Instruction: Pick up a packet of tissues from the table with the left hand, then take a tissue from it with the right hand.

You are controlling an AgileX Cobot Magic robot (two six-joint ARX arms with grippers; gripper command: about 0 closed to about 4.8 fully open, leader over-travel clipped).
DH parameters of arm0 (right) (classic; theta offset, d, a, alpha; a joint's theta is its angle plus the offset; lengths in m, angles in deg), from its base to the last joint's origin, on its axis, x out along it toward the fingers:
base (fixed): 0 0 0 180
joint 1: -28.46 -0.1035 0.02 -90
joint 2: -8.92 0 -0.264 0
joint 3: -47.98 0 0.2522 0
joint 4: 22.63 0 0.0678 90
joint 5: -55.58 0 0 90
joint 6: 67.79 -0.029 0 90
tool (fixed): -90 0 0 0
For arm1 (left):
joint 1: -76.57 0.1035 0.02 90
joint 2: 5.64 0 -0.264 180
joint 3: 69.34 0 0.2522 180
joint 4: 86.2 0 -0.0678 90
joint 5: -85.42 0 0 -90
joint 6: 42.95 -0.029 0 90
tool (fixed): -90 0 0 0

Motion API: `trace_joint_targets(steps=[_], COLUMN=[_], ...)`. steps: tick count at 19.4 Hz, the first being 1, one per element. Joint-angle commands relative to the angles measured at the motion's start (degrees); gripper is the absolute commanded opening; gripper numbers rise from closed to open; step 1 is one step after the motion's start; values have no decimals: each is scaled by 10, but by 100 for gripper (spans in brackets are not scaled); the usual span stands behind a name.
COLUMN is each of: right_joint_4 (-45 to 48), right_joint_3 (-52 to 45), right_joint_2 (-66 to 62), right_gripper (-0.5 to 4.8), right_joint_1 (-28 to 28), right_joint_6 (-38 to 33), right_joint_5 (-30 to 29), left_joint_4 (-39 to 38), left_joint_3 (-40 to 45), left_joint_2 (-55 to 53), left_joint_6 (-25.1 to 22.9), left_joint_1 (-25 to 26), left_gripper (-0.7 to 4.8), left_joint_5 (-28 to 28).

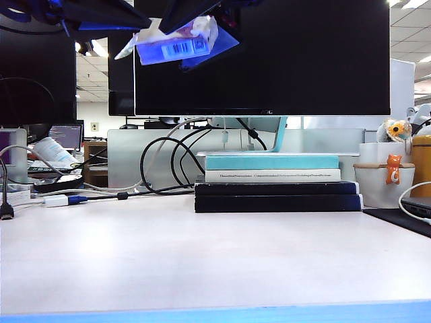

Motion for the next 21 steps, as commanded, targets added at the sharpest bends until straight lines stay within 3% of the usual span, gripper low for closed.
trace_joint_targets(steps=[1,2,3,9,11,12,14,21], right_joint_4=[9,9,9,9,9,9,8,5], right_joint_3=[2,2,2,2,2,2,2,1], right_joint_2=[2,2,2,2,2,2,2,0], right_gripper=[341,252,240,229,165,164,111,106], right_joint_1=[0,0,0,0,0,0,0,0], right_joint_6=[4,7,9,9,9,9,9,8], right_joint_5=[3,3,3,8,13,13,13,13], left_joint_4=[15,15,15,6,-2,-6,-10,-9], left_joint_3=[-2,-2,-2,-2,-2,-2,-2,-3], left_joint_2=[3,3,3,3,3,3,3,52], left_joint_6=[18,18,18,20,22,22,22,22], left_joint_1=[1,1,1,1,1,1,1,2], left_gripper=[-6,-6,-6,-6,-6,-6,-6,-6], left_joint_5=[-25,-25,-25,-25,-25,-25,-25,-17])
